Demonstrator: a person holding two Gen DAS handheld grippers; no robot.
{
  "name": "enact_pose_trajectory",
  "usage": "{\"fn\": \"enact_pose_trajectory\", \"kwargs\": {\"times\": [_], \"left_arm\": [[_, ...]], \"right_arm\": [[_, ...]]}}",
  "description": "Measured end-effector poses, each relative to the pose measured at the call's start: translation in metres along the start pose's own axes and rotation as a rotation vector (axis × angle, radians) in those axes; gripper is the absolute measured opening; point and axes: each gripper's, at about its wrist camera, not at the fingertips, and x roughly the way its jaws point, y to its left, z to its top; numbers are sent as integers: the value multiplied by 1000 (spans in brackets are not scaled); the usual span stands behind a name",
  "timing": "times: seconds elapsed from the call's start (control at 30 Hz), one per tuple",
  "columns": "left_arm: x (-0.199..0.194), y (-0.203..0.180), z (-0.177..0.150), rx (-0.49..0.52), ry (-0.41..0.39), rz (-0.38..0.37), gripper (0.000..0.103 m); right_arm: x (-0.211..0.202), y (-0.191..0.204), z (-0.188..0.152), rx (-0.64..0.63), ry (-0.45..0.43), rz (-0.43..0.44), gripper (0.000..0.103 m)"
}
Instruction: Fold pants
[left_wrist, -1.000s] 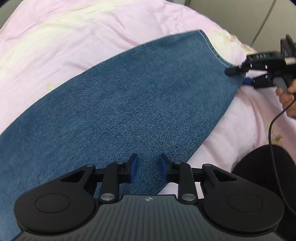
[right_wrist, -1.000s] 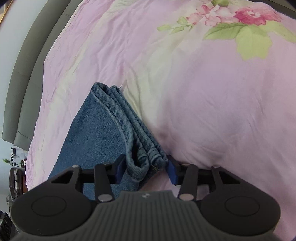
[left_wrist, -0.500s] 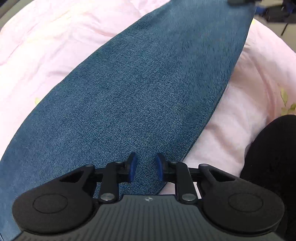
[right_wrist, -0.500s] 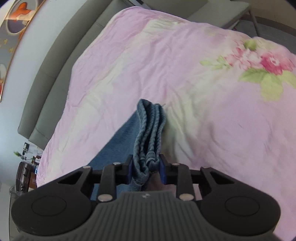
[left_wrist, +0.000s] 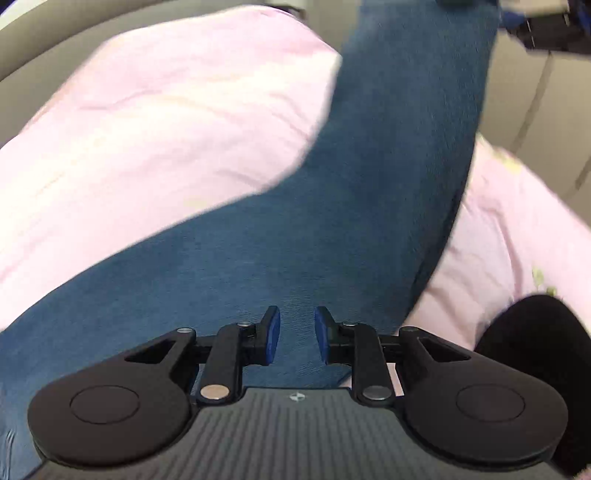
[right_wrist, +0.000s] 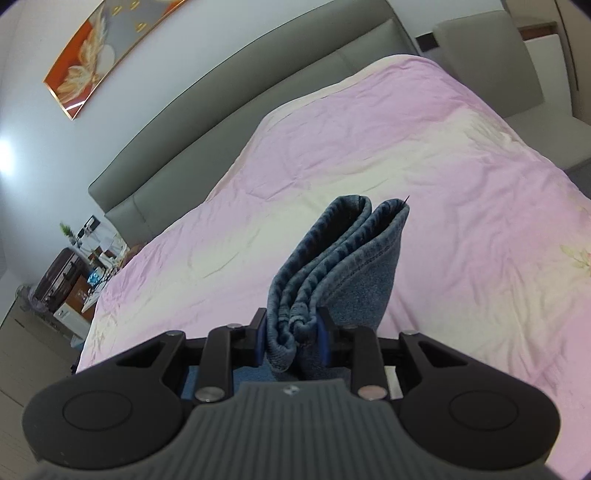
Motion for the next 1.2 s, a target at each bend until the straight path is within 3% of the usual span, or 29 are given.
{"fn": "enact_pose_trajectory", "kwargs": {"times": [0.23, 0.43, 0.67, 0.8, 1.0, 1.2], "left_arm": [[-57, 88, -25, -226, -76, 77, 27], [-69, 137, -59, -351, -81, 120, 27], [-67, 176, -86, -470, -57, 92, 27], [-60, 183, -89, -490, -48, 83, 27], [-63, 184, -90, -482, -53, 85, 29], [-66, 182, -92, -493, -68, 89, 29]], "right_arm": [[69, 97, -25, -106, 107, 69, 23], [149, 150, -83, -139, 272, 98, 23], [237, 164, -165, -157, 463, 60, 22], [258, 161, -198, -226, 503, 26, 25], [258, 161, -185, -120, 513, 83, 49], [263, 165, -190, -122, 539, 18, 49]]}}
